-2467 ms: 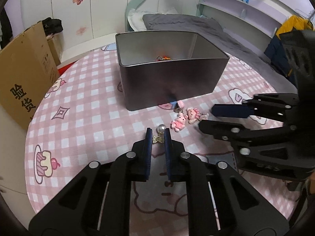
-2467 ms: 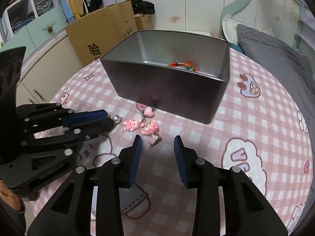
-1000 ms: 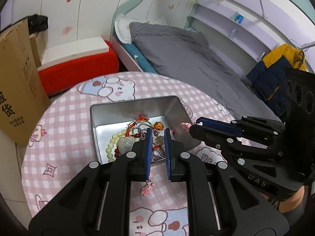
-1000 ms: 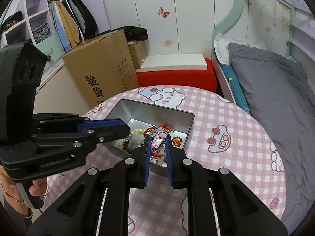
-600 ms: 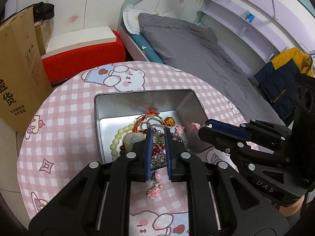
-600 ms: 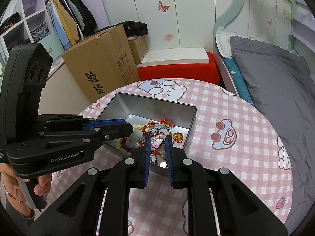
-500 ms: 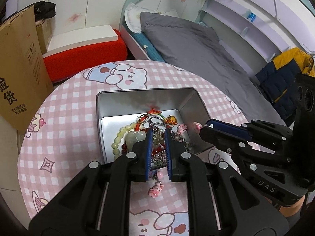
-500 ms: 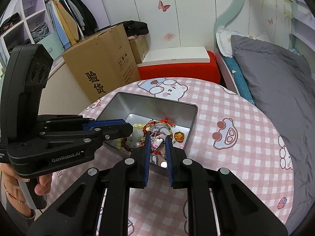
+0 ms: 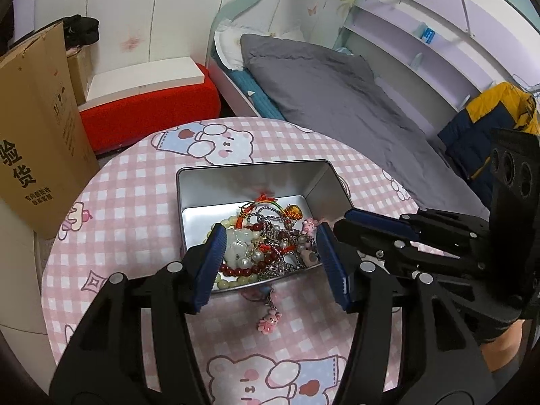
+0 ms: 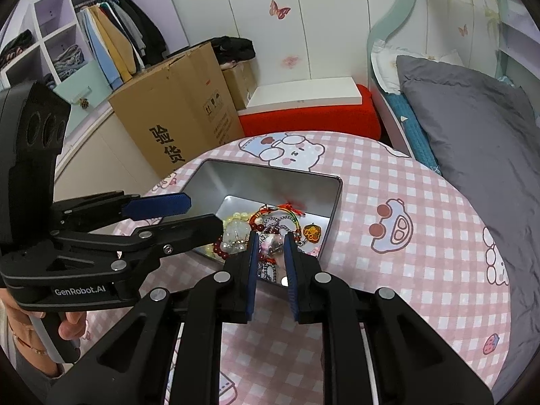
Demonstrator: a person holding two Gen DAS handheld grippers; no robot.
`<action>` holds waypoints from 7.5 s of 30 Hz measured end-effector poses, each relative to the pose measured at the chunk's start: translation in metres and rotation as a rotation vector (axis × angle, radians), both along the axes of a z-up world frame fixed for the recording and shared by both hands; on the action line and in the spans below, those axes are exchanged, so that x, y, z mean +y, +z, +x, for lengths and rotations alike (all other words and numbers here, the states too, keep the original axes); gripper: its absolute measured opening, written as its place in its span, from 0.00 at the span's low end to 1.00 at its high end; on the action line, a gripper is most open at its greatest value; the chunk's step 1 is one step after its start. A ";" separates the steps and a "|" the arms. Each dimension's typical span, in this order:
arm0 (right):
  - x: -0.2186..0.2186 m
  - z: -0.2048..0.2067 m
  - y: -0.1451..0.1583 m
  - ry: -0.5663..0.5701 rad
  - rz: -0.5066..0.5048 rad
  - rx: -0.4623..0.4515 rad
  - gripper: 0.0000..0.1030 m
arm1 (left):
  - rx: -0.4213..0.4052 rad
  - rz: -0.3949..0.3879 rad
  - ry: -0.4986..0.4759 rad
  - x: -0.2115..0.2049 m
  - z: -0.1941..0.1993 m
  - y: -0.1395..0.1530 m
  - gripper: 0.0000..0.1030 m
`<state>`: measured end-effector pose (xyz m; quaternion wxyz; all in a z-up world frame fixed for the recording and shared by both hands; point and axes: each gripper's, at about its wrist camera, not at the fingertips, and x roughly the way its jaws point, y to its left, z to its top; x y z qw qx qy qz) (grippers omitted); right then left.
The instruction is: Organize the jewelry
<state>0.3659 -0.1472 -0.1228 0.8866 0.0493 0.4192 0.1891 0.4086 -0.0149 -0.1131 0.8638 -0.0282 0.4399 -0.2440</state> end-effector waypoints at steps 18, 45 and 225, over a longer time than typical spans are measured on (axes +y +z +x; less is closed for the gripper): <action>-0.007 -0.058 0.020 0.016 -0.036 -0.071 0.14 | -0.114 0.077 -0.046 -0.009 -0.062 0.012 0.54; -0.007 -0.068 -0.043 -0.004 -0.037 0.047 0.18 | -0.035 0.193 -0.052 -0.019 -0.065 -0.068 0.29; -0.011 -0.359 0.111 -0.223 -0.082 -0.703 0.92 | -0.745 0.161 0.402 0.021 -0.402 0.135 0.93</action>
